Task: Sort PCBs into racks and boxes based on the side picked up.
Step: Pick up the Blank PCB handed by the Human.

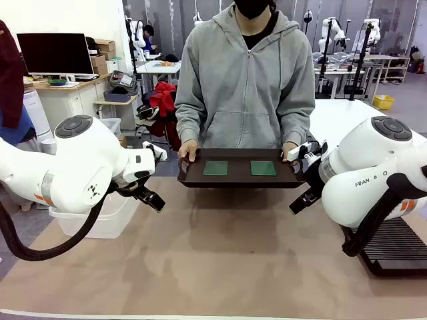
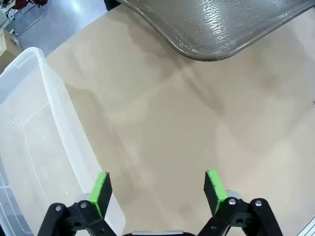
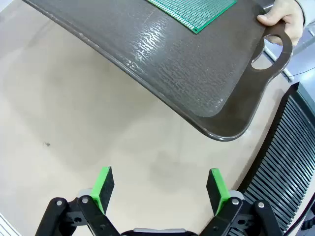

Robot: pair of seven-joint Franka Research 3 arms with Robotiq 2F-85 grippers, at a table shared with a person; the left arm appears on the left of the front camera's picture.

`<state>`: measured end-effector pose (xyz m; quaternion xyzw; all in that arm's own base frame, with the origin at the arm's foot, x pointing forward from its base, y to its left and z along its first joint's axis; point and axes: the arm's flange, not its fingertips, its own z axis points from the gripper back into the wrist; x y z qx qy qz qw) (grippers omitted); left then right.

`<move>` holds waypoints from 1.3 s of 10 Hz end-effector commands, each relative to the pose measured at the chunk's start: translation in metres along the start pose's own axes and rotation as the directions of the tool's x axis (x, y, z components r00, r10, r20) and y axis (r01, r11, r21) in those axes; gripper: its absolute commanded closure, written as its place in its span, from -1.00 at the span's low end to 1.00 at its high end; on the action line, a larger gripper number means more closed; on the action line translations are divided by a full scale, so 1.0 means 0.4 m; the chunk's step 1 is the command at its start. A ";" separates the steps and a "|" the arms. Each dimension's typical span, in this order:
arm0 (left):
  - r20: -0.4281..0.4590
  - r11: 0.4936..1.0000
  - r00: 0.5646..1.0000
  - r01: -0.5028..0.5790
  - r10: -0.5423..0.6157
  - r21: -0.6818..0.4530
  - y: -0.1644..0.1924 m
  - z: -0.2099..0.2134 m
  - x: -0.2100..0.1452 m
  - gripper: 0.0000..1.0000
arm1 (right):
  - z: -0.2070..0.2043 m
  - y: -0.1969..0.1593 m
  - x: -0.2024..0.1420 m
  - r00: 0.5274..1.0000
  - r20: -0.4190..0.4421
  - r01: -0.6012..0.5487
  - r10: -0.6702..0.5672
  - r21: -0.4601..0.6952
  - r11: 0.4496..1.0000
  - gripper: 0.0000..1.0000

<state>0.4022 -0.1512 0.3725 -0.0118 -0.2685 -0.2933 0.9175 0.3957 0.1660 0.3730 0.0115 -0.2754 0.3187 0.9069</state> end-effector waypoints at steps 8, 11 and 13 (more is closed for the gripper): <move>0.000 1.000 1.000 0.000 0.000 0.000 0.000 0.000 0.000 -1.00 | 0.000 0.000 0.000 1.000 0.000 0.000 0.000 0.000 1.000 -1.00; 0.000 1.000 1.000 0.000 0.000 0.000 0.000 0.000 0.000 -1.00 | 0.000 0.000 0.000 1.000 0.000 0.000 0.000 0.000 1.000 -1.00; 0.000 1.000 1.000 0.000 0.000 0.000 0.000 0.000 0.000 -1.00 | 0.000 0.000 0.000 1.000 0.000 0.000 0.000 0.000 1.000 -1.00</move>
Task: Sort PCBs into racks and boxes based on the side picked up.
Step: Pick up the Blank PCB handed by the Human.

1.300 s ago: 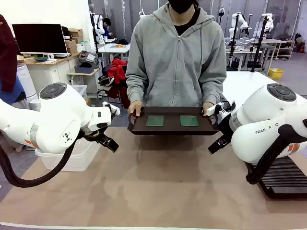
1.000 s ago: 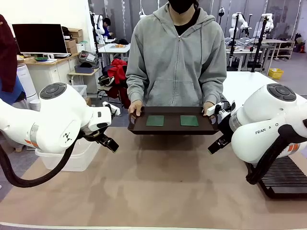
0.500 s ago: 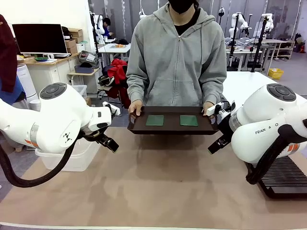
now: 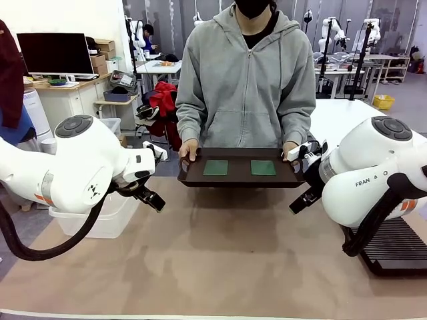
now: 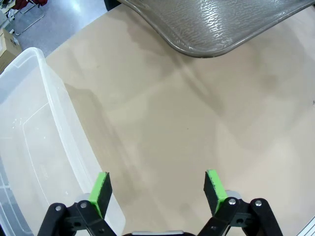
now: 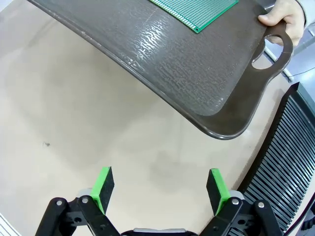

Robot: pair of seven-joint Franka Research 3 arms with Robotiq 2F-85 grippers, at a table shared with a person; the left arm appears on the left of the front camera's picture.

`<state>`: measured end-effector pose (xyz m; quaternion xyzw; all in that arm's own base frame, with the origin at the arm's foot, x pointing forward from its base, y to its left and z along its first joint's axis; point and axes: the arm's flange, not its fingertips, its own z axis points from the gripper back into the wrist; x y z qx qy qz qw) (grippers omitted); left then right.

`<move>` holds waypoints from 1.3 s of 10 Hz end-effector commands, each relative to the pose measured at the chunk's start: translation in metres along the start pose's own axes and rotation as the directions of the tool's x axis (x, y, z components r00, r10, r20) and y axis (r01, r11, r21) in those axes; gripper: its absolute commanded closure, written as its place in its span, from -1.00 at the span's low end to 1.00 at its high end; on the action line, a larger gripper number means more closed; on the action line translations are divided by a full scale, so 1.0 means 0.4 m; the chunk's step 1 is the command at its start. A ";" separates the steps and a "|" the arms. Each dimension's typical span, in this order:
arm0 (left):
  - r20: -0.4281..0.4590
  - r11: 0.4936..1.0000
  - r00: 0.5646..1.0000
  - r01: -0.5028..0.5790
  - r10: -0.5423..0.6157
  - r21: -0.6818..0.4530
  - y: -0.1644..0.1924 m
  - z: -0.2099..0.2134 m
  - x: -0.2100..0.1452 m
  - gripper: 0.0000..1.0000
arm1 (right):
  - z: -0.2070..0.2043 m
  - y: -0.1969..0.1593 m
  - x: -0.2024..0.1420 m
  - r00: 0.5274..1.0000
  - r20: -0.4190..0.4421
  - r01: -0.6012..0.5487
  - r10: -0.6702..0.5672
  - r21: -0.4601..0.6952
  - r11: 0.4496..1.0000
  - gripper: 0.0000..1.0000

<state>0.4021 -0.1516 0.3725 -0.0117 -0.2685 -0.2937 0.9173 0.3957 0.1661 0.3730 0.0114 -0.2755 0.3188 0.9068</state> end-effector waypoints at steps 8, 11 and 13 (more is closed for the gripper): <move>0.017 0.986 0.996 0.085 -0.083 -0.145 0.024 0.076 0.030 -1.00 | 0.060 -0.042 0.052 0.998 -0.032 -0.044 0.049 0.136 0.990 -1.00; 0.087 0.948 0.988 0.150 -0.130 -0.280 0.021 0.197 0.007 -1.00 | 0.190 -0.059 0.072 0.998 0.005 -0.068 0.069 0.256 0.964 -1.00; 0.176 0.938 0.969 0.215 -0.171 -0.273 0.075 0.308 0.005 -1.00 | 0.281 -0.105 0.111 0.992 0.077 -0.113 0.095 0.271 0.956 -1.00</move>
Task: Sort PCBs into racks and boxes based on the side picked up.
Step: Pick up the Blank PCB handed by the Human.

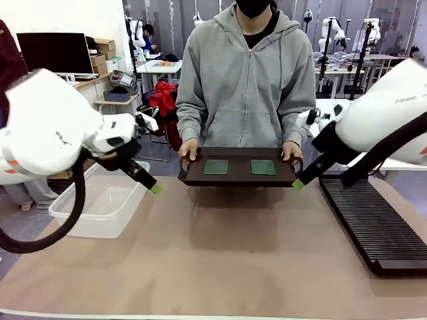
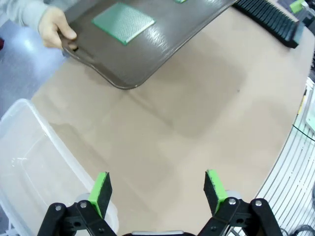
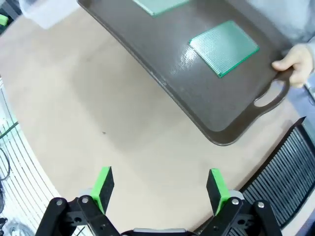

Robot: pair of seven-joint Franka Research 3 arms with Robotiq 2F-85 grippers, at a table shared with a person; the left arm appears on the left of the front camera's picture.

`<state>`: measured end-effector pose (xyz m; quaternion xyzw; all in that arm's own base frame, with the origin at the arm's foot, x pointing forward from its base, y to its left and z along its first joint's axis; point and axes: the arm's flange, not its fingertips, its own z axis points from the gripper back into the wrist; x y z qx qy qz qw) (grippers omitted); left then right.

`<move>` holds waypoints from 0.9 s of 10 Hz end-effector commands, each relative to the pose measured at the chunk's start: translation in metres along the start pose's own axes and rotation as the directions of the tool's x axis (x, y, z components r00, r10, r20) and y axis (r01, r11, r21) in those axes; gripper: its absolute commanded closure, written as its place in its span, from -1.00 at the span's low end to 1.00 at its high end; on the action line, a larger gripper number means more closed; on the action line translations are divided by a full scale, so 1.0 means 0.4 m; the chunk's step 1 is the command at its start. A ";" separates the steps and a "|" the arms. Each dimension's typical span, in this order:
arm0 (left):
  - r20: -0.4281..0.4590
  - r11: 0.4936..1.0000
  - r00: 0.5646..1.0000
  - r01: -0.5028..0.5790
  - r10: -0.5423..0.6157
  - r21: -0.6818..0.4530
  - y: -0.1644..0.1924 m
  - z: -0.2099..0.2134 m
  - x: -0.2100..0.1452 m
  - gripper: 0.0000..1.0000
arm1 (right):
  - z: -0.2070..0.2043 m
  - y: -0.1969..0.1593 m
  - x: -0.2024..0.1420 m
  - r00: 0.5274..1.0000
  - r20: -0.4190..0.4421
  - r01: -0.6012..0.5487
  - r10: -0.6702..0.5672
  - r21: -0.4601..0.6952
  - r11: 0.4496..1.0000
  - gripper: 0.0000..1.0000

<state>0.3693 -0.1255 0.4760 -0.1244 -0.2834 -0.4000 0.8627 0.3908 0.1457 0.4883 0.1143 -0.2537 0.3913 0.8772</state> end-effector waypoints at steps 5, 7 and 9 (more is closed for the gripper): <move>-0.007 0.990 0.995 0.095 -0.095 0.106 0.048 0.247 -0.018 -1.00 | 0.252 -0.062 0.048 0.997 0.076 0.014 -0.016 0.032 0.999 -1.00; -0.038 0.991 0.996 0.081 -0.077 0.107 0.051 0.297 -0.005 -1.00 | 0.312 -0.081 0.063 0.995 0.086 0.040 -0.043 0.032 0.999 -1.00; -0.026 0.985 0.999 0.031 -0.027 0.171 0.090 0.339 -0.018 -1.00 | 0.344 -0.102 0.067 0.989 0.119 0.093 -0.091 -0.004 0.996 -1.00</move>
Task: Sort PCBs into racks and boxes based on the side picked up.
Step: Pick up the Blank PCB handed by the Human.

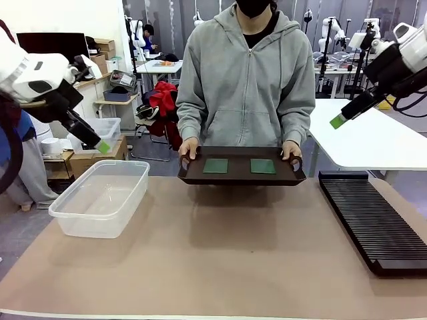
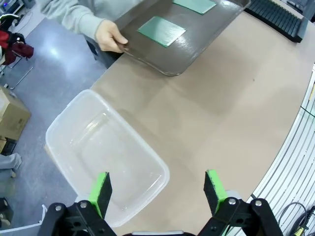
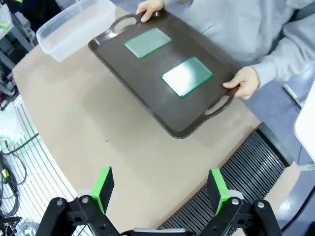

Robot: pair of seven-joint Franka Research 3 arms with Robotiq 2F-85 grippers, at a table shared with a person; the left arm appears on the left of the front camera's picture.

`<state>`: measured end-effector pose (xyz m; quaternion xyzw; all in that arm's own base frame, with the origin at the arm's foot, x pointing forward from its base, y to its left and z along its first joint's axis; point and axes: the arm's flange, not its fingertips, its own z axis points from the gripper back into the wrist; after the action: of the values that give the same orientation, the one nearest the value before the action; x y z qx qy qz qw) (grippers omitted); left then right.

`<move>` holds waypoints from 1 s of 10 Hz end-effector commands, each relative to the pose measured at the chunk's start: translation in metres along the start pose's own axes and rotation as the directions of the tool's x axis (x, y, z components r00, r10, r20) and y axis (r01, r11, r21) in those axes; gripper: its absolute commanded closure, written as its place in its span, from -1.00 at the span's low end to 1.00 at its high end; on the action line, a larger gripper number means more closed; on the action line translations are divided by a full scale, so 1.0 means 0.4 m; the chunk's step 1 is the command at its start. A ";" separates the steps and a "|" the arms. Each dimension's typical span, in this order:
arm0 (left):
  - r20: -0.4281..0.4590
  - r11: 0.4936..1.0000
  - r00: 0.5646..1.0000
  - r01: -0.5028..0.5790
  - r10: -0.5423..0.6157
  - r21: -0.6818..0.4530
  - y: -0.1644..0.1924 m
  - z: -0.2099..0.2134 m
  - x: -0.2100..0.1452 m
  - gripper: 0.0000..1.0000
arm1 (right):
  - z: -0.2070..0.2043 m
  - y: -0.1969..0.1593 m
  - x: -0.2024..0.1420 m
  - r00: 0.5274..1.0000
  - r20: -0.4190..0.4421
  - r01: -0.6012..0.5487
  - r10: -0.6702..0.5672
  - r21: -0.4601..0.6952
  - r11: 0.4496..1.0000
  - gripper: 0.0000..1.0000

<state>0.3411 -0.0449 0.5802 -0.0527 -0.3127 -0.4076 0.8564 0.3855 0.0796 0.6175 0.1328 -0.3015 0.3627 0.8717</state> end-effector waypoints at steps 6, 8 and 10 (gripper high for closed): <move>0.000 1.000 1.000 0.000 0.000 0.000 0.000 0.000 0.000 -1.00 | 0.000 0.000 0.000 1.000 0.000 0.000 0.000 0.000 1.000 -1.00; -0.001 1.000 1.000 -0.008 0.008 0.010 0.001 0.005 0.003 -1.00 | 0.028 -0.006 0.002 0.999 0.003 0.045 -0.045 0.000 0.999 -1.00; 0.013 0.998 0.998 -0.053 0.054 -0.044 0.037 0.048 0.010 -1.00 | 0.091 -0.023 -0.008 0.997 0.007 0.077 -0.077 0.024 0.997 -1.00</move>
<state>0.3415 -0.0398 0.5911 -0.0564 -0.3158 -0.3973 0.8598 0.3786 0.0659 0.6345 0.1342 -0.3004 0.3432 0.8797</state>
